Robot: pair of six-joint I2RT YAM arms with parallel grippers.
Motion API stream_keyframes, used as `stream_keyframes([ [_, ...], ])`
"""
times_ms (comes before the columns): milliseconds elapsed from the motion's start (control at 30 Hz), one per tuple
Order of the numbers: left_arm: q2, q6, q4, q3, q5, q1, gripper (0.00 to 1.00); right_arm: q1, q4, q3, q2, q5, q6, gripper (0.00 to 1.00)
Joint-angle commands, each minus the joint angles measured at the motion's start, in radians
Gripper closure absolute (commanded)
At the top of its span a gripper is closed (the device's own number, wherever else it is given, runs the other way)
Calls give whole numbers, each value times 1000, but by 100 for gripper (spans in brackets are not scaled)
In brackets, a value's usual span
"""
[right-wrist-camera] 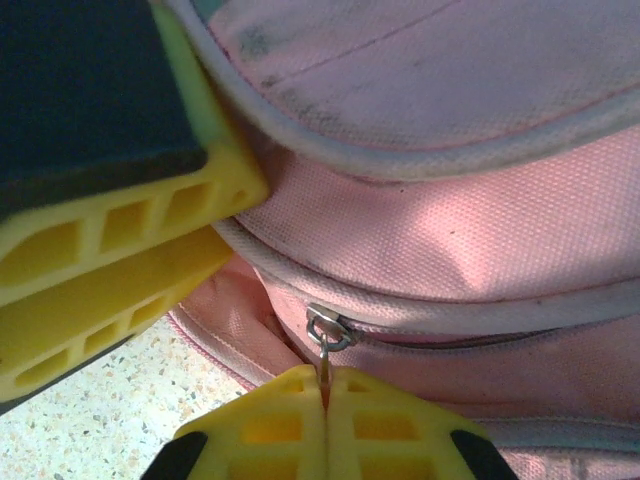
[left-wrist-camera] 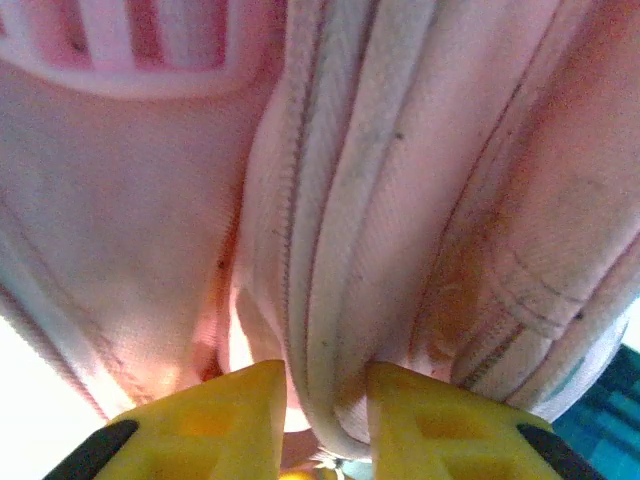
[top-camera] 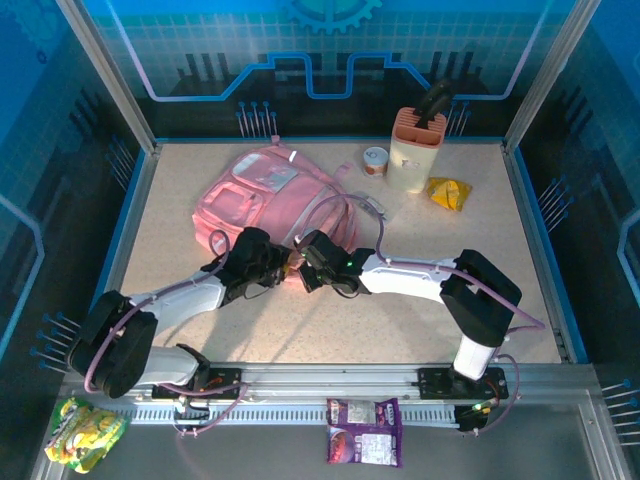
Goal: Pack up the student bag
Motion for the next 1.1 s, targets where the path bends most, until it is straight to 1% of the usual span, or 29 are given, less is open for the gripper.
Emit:
stream_keyframes([
  [0, 4, -8, 42, 28, -23, -9, 87, -3, -11, -6, 23, -4, 16, 94],
  [67, -7, -3, 34, 29, -28, -9, 93, -3, -17, 0, 31, 1, 18, 88],
  [167, -21, 9, 13, 40, -28, -9, 100, -5, -17, 11, 42, 7, 26, 84],
  [267, -32, 19, 3, 49, -24, -10, 100, -5, -12, 28, 55, 12, 25, 78],
  [367, -41, 20, -2, 47, -25, -12, 100, -5, -15, 46, 75, 23, 27, 77],
  [467, -48, 19, 0, 42, -22, -13, 100, -6, -18, 64, 92, 42, 26, 83],
  [533, -55, 22, 0, 39, -23, -15, 100, -5, -38, 75, 92, 62, 21, 91],
  [567, -62, 32, -7, 40, -28, -13, 100, -6, -47, 75, 85, 73, 22, 95],
  [633, -84, 60, -55, 48, -45, -10, 100, -6, -57, 59, 56, 89, 16, 100],
  [733, -121, 108, -116, 51, -56, 4, 100, -8, -83, 25, 3, 114, 12, 100],
  [867, -184, 186, -212, 47, -31, 67, 100, -39, -122, -46, -84, 113, 12, 100],
  [967, -237, 255, -222, 31, 23, 131, 100, -90, -142, -98, -137, 111, 2, 100],
  [1067, -269, 352, -311, 54, 66, 193, 100, -165, -152, -128, -171, 84, -16, 100],
])
